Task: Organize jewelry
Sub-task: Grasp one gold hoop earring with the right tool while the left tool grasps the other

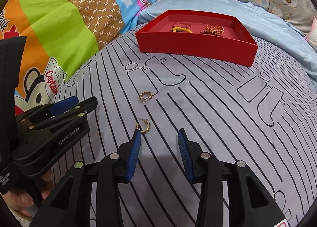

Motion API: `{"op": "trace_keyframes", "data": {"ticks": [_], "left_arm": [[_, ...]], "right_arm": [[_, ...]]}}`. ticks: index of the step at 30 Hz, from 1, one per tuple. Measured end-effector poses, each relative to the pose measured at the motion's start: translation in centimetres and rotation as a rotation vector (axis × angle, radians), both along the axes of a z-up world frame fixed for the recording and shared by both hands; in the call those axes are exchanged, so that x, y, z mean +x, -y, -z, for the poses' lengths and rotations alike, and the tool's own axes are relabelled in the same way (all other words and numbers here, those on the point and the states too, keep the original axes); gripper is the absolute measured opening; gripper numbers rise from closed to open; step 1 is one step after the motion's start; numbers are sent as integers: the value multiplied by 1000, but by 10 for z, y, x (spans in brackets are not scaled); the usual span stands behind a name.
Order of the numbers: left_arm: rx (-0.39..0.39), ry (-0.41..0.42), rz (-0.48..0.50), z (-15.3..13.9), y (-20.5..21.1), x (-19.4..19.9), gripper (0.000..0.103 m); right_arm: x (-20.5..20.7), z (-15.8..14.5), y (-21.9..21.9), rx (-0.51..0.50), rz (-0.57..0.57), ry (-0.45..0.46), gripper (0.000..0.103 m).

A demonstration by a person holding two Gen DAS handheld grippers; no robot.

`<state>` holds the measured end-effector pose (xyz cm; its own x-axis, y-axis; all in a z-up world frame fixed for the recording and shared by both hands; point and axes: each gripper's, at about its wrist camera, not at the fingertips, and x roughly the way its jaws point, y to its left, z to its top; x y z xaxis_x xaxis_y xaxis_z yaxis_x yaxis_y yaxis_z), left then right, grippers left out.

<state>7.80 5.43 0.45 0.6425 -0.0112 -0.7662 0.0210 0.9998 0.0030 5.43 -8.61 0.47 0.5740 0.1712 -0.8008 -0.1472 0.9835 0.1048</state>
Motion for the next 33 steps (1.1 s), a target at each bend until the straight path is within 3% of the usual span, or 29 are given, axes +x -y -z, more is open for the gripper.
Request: {"op": "trace_keyframes", "data": {"ticks": [15,18,24,33], "left_arm": [[6,-11,2,11,-2,-3,43],[7,-12,5,11,-1,-3,44],[10,-13,9,12,-1,-1,45],[3,-12,48,11,20,1,45]], "right_arm": [[16,9,-22,-44,-22,-1,38],[15,10,-26,-80,-26,14,35],[13,10,-24,-97,-23,24,16],[7,9,4,-76,38,16,16]]}}
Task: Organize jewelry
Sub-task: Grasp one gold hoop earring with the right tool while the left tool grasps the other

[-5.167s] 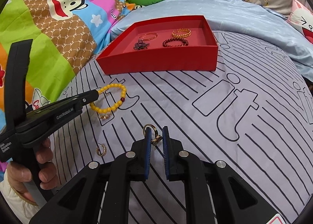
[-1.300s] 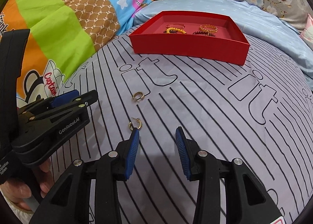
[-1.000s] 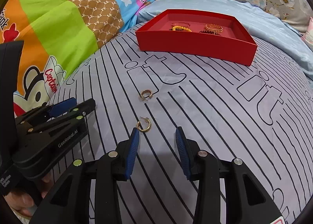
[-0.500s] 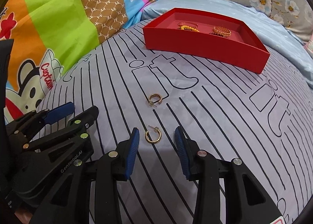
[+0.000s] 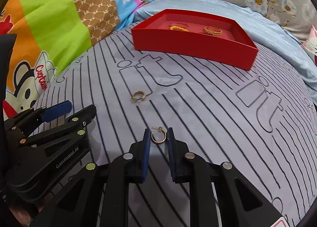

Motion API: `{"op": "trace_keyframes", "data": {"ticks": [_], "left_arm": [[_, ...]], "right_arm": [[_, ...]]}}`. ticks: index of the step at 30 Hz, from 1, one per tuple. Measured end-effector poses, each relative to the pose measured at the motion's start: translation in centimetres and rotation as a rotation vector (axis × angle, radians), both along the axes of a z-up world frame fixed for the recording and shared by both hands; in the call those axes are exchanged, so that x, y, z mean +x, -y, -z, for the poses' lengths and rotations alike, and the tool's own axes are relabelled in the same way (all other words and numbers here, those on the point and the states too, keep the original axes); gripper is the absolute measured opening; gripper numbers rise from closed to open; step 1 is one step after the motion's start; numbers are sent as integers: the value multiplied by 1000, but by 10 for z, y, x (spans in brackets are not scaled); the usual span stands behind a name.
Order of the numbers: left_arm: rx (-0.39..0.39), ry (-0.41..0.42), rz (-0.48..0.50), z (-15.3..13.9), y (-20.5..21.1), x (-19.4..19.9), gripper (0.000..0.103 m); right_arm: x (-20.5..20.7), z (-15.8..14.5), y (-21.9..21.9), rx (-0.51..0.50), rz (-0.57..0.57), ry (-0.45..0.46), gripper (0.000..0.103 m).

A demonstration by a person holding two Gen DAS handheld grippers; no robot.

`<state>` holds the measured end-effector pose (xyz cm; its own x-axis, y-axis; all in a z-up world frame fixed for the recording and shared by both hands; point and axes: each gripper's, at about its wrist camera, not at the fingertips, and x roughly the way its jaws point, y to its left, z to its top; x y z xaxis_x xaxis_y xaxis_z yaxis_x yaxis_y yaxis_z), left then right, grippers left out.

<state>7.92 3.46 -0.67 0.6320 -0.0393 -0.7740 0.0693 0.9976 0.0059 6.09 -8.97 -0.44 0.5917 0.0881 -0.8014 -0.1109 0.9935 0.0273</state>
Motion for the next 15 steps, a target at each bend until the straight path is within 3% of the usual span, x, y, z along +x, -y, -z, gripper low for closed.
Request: {"op": "trace_keyframes", "data": {"ticks": [15], "left_arm": [[-33,5,48,-2,52,29,45]], "right_arm": [[2,0,43,48,76,5,16]]}}
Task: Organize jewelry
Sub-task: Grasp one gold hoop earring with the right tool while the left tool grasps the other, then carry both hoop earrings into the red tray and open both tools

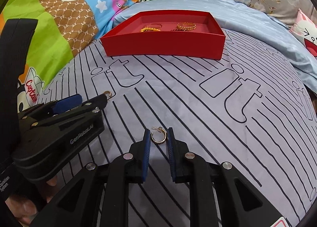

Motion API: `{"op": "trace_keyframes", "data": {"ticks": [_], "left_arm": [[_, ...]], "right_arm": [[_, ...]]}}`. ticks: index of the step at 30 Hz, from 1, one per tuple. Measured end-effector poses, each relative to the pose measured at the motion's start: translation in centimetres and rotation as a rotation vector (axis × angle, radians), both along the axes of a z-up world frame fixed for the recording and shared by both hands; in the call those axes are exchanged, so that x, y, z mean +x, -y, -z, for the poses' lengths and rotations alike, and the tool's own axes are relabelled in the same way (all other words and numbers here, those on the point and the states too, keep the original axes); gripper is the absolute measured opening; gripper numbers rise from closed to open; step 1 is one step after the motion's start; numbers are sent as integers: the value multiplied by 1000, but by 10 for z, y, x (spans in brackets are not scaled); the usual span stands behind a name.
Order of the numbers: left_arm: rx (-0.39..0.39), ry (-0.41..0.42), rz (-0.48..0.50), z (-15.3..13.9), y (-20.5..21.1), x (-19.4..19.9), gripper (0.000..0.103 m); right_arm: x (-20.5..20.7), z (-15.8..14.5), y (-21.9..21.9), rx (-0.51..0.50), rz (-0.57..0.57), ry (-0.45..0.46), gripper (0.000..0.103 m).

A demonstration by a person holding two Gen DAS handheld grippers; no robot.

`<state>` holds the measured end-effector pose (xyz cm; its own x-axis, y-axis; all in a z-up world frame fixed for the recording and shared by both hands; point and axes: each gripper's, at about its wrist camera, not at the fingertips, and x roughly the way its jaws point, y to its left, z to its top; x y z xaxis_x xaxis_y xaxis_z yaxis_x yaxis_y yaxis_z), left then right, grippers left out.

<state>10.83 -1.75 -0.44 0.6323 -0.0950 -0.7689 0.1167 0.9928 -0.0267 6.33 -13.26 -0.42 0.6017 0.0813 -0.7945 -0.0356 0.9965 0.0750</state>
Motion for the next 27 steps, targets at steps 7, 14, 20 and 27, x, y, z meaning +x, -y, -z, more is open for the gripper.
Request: {"op": "trace_keyframes", "data": {"ticks": [7,14,20,27], "left_arm": [[-46,-4,7,0,-1,6,45],[-51,-3,8,0,0,12,45],[-30,-3,30,0,6,13,37],[-45,-2,55,0,7,12,20]], "right_arm": [[3,0,5,19,1,4,16],[3,1,6,15,-1,15,16],[5,1,7,25,-1,15,16],[5,1,8,28,-1,15,16]]}}
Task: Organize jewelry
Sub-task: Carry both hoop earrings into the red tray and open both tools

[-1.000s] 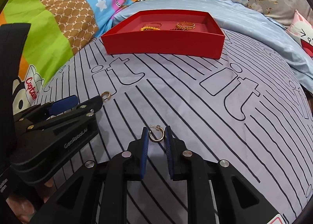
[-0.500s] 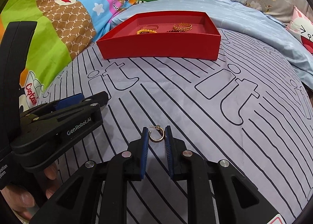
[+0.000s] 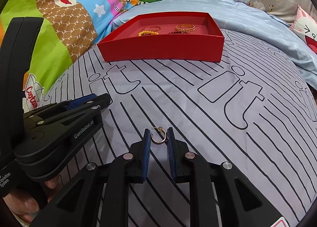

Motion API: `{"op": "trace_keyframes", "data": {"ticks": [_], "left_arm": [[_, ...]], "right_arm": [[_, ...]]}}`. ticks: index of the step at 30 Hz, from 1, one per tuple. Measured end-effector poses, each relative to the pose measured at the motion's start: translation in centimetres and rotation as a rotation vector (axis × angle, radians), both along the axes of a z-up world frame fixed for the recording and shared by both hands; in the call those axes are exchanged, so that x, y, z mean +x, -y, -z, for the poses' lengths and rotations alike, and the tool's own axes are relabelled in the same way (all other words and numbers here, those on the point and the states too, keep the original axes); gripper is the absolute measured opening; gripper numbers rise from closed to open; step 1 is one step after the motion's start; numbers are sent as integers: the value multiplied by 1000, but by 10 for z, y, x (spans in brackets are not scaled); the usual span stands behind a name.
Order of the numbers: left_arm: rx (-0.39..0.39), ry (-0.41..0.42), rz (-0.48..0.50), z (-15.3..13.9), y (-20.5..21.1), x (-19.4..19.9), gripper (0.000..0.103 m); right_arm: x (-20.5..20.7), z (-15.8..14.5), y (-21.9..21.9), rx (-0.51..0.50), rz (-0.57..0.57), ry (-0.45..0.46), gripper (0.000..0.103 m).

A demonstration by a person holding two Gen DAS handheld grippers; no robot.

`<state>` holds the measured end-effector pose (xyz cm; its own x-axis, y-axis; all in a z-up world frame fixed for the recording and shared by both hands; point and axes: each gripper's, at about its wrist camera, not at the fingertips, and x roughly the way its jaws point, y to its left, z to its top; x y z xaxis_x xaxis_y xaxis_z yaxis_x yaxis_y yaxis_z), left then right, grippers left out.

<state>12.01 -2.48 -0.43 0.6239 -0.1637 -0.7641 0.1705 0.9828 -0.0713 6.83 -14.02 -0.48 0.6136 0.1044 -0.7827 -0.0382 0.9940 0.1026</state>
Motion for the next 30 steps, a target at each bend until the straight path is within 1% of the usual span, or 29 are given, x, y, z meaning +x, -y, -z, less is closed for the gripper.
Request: {"op": "trace_keyframes", "data": {"ticks": [5,13,16,24,30], "left_arm": [[-15,-2,7,-1,-2,-4,20],[-20,-14,-10,-8,-10,-13,20],[-12,-10,-10,-14,-11,-19,20],[2,30,9,-39,-10,-35,20],[11,65,19,-60,-8,-34,20]], "right_arm": [[0,0,1,8,3,-3,16],[-4,-6,3,33,8,-7,16],[-7,-14,0,28,5,7,16],[-11,-42,-7,10,-6,69,16],[-5,-64,-8,4,-9,113,16]]}}
